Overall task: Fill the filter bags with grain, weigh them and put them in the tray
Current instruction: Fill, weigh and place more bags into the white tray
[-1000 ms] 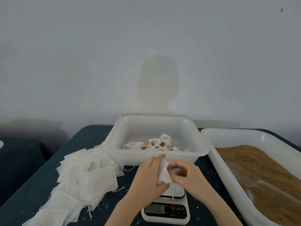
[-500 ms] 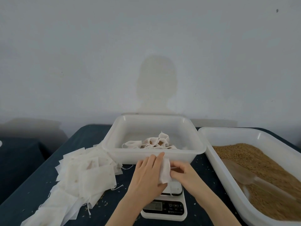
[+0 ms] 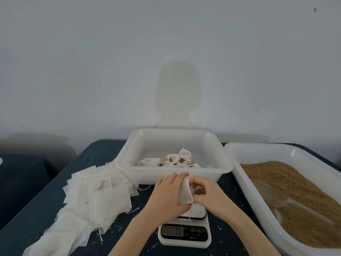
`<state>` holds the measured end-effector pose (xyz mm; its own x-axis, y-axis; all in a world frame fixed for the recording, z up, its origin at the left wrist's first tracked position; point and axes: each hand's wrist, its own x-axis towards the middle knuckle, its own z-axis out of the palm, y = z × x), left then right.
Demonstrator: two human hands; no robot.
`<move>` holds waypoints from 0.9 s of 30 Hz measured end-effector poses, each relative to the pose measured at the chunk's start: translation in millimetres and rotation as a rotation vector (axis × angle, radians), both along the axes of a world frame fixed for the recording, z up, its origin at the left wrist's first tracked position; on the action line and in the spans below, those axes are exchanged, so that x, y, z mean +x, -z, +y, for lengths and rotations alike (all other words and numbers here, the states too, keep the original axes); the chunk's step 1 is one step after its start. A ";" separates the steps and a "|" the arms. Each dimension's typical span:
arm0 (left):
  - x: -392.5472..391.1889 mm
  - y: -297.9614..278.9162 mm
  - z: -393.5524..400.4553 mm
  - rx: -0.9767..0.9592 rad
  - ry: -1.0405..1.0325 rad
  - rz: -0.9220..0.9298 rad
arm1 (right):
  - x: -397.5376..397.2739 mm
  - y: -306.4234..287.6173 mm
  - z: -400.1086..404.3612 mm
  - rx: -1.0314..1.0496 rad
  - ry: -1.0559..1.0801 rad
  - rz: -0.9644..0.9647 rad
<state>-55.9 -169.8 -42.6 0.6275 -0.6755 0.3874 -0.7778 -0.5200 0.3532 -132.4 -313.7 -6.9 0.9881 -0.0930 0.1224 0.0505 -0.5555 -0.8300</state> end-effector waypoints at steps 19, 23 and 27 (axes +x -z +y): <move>4.8 0.7 -5.9 -0.081 0.009 0.123 | 2.0 -18.8 -8.5 -0.709 0.114 0.056; 7.5 -4.5 -4.9 -0.032 0.034 0.227 | -2.8 -21.6 -13.3 -0.688 0.057 0.061; 10.1 -5.3 -4.2 -0.056 0.026 0.256 | -6.8 -24.4 -18.6 -0.601 0.039 0.060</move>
<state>-45.8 -174.0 -37.3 0.6923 -0.6748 0.2555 -0.6725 -0.4751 0.5675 -139.2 -332.4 17.5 0.9921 -0.0610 0.1092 -0.0164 -0.9286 -0.3707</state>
